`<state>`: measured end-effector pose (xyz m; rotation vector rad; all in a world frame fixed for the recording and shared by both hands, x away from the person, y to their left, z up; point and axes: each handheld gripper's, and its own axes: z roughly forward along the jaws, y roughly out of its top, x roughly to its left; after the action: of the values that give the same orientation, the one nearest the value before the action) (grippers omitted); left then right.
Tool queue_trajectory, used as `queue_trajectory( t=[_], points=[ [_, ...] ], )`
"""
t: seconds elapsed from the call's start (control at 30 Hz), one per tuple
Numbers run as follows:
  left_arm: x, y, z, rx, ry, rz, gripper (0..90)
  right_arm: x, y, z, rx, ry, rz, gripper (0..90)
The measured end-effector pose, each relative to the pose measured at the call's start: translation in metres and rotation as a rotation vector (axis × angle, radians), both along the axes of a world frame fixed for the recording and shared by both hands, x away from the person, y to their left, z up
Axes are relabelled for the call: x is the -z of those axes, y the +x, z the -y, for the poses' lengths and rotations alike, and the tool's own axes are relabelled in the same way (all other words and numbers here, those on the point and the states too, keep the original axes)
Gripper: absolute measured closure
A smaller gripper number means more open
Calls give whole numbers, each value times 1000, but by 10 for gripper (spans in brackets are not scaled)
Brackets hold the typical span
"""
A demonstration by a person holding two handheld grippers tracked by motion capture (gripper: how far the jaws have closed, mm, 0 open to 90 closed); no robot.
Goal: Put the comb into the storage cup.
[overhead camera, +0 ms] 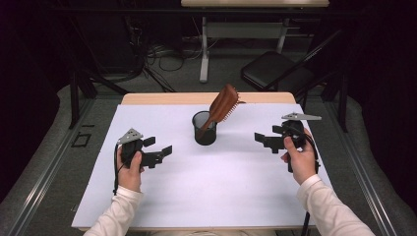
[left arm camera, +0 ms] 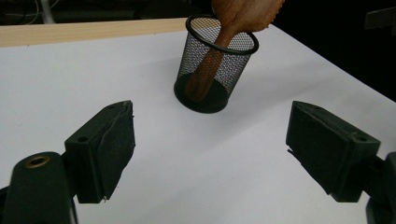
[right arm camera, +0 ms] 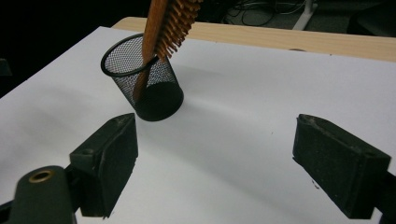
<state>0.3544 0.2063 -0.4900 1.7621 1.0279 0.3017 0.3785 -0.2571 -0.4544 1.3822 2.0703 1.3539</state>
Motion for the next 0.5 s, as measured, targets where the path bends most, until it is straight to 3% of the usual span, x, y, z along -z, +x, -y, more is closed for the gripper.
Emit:
queue_trajectory(
  t=[0.5],
  points=[
    [10, -14, -8, 16, 1, 6, 157, 31, -22, 6, 8, -5, -1, 140]
  ],
)
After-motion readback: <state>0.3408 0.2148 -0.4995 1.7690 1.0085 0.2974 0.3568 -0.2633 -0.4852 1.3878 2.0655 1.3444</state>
